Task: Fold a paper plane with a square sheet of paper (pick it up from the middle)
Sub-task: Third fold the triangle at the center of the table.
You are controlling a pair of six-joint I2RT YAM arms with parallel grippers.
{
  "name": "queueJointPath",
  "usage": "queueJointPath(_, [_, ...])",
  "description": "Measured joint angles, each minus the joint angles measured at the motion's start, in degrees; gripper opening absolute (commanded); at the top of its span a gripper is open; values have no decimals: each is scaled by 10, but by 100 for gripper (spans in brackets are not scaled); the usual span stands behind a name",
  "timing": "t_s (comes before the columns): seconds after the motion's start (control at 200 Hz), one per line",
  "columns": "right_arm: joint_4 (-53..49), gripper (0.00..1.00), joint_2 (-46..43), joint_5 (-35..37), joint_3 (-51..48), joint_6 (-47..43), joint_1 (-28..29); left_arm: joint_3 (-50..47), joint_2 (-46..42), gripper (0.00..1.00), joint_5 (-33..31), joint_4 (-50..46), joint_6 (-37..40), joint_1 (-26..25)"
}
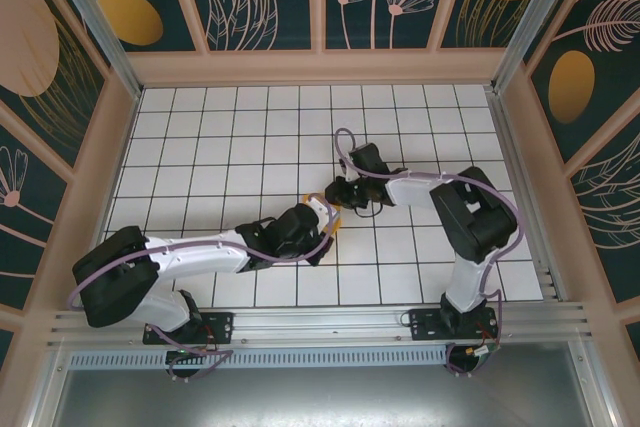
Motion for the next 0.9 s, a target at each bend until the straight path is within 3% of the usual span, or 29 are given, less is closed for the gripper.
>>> queueJointPath(0.425, [-9, 19, 17, 5, 6, -29, 2, -15, 40, 0, 59, 25, -28, 60])
queueJointPath(0.901, [-6, 19, 17, 12, 6, -33, 6, -10, 80, 0, -4, 9, -46, 70])
